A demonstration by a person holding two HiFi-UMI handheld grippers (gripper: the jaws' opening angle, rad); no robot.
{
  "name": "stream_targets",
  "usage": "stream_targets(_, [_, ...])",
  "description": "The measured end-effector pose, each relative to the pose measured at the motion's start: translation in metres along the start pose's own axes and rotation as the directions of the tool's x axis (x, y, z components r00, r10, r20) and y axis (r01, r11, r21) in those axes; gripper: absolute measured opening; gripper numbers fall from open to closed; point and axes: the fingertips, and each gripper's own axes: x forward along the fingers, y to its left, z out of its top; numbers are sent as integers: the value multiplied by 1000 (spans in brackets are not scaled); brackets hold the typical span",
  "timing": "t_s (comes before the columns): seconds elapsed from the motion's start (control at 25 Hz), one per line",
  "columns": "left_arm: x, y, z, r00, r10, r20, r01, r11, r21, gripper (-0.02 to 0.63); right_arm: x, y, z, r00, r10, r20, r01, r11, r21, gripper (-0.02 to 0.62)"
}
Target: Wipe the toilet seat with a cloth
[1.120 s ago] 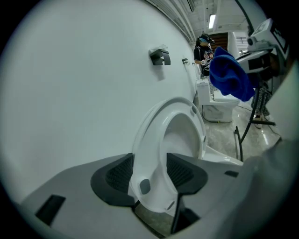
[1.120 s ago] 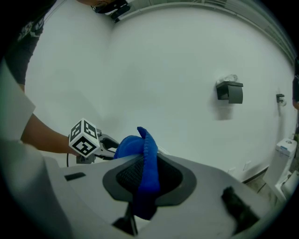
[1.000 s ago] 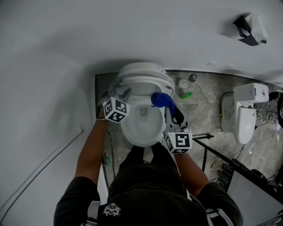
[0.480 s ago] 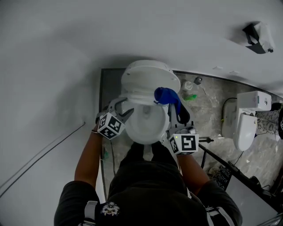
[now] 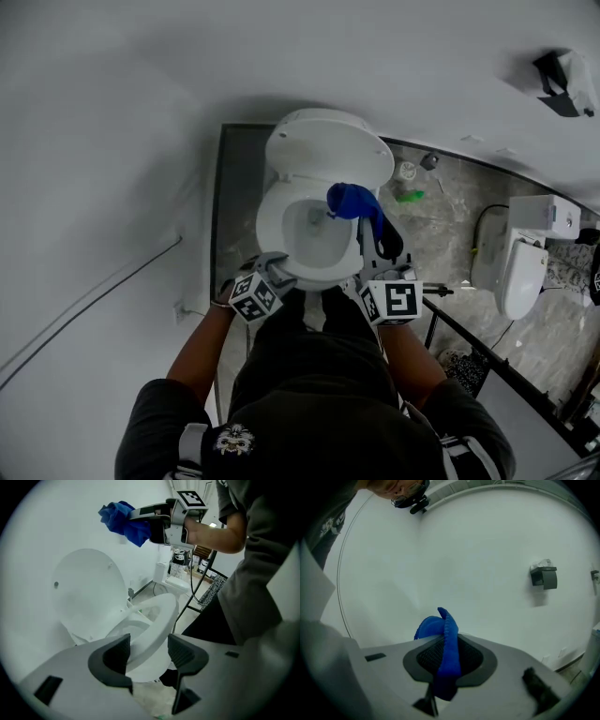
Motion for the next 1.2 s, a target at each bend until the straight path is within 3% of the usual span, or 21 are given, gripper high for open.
stream_targets(0.12, [11,-15,-17,1000,-10,-24,8,998,-68,253,-4,3,-16,1000,8,-27,-8,1000,7,64])
stream_targets(0.32, [35,-38,-50,994,-23,-110,13,996,-91,272,-6,14,-40,996,30,-87,-28,999,19,64])
stream_targets(0.52, [58,-56,-78,992,-75,-105,51,976,-210,293,-10,25,-76,989,58,-139,-56,998,16,64])
stream_targets(0.6, [69,-57,-89,992,-83,-93,53,957,-286,298,-10,30,-93,985,71,-160,-69,997,16,64])
stream_targets(0.68, [82,-58,-100,994,-94,-61,60,904,-424,298,-10,35,-110,979,84,-183,-83,997,13,64])
stream_targets(0.76, [95,-57,-110,995,-87,-47,51,859,-510,298,-9,37,-126,974,91,-207,-92,996,5,64])
stream_targets(0.92, [125,-56,-133,996,-41,-74,-4,853,-522,298,-3,38,-156,965,91,-246,-95,995,-5,64])
stream_targets(1.2, [168,-60,-170,994,-44,-103,-22,826,-563,298,-3,34,-210,956,76,-284,-87,996,-25,64])
